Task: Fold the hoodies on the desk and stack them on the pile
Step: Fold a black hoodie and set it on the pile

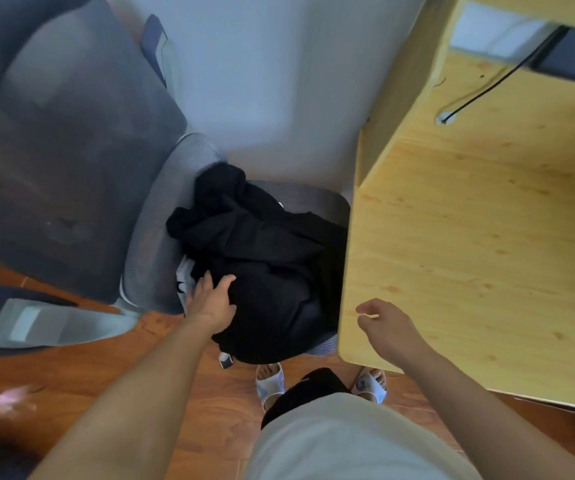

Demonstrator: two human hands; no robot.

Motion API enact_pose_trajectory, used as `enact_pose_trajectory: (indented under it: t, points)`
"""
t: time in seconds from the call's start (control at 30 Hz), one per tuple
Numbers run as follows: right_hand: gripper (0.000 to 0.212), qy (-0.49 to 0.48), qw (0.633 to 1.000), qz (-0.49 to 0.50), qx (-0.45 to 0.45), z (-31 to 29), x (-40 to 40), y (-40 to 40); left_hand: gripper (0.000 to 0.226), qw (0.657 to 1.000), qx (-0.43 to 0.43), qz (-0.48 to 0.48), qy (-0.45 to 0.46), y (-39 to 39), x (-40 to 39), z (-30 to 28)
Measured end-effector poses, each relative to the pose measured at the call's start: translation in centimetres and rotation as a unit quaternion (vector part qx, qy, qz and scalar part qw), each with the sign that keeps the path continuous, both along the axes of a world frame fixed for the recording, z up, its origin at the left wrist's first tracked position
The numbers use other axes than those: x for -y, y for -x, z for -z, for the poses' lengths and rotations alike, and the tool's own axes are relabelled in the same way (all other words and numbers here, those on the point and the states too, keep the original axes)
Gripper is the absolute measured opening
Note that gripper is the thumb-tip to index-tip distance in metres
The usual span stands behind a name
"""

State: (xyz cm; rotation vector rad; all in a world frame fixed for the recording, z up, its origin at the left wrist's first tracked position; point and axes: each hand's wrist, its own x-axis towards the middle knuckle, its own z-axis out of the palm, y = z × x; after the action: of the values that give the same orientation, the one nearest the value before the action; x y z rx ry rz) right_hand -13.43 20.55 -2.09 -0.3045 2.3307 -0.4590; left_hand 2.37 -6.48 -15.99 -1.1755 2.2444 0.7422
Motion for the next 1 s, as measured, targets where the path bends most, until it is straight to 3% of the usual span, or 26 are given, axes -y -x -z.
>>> enact_pose_trajectory:
  t: [0.1, 0.17, 0.27, 0.33, 0.43, 0.47, 0.5, 0.57, 0.67, 0.73, 0.8, 0.9, 1.0]
  points:
    - [0.030, 0.007, 1.000, -0.004, 0.004, 0.0, 0.5, -0.6, 0.047, 0.997, -0.073, -0.021, -0.012, 0.3, 0.2, -0.9]
    - [0.030, 0.007, 1.000, -0.005, 0.010, -0.3, 0.9, -1.0, 0.037, 0.981, -0.160, -0.099, -0.042, 1.0, -0.6, -2.8]
    - [0.034, 0.034, 0.999, -0.034, -0.008, -1.1, 1.6, -1.7, 0.024, 0.916, -0.304, -0.227, -0.131, 2.4, -2.0, -8.1]
    - [0.054, 0.090, 0.994, -0.057, 0.006, -1.8, 3.5, -2.3, 0.025, 0.880, -0.382, -0.221, -0.178, 3.7, -2.6, -13.0]
    - [0.114, 0.220, 0.973, -0.065, -0.001, -3.3, 8.0, -3.8, 0.027, 0.836, -0.465, -0.165, -0.241, 5.9, -3.4, -21.1]
    - [0.121, 0.266, 0.963, -0.039, -0.023, -3.8, 9.3, -4.2, 0.030, 0.821, -0.475, -0.150, -0.279, 6.5, -3.7, -23.9]
    - [0.120, 0.304, 0.952, 0.002, -0.044, -4.6, 10.1, -4.1, 0.034, 0.808, -0.476, -0.141, -0.318, 7.0, -3.9, -26.4]
    - [0.093, 0.356, 0.927, 0.075, -0.094, -7.2, 10.7, -2.8, 0.043, 0.789, -0.482, -0.126, -0.358, 7.5, -3.7, -30.9]
    - [0.045, 0.362, 0.906, 0.069, -0.210, -14.0, 10.2, 1.4, 0.060, 0.790, -0.525, -0.086, -0.304, 8.1, -2.5, -36.7]
    - [0.036, 0.382, 0.883, 0.049, -0.268, -19.9, 10.1, 4.4, 0.070, 0.799, -0.561, -0.034, -0.212, 9.0, -1.9, -40.7]
    - [0.034, 0.421, 0.846, 0.043, -0.324, -26.6, 10.2, 7.0, 0.077, 0.787, -0.599, 0.019, -0.148, 10.1, -2.1, -45.2]
    - [0.034, 0.486, 0.782, 0.039, -0.388, -37.6, 10.2, 9.6, 0.086, 0.737, -0.667, 0.095, -0.051, 12.3, -2.8, -52.9]
    - [0.035, 0.552, 0.707, 0.053, -0.438, -49.3, 9.0, 10.3, 0.101, 0.656, -0.731, 0.172, 0.079, 13.9, -4.2, -61.9]
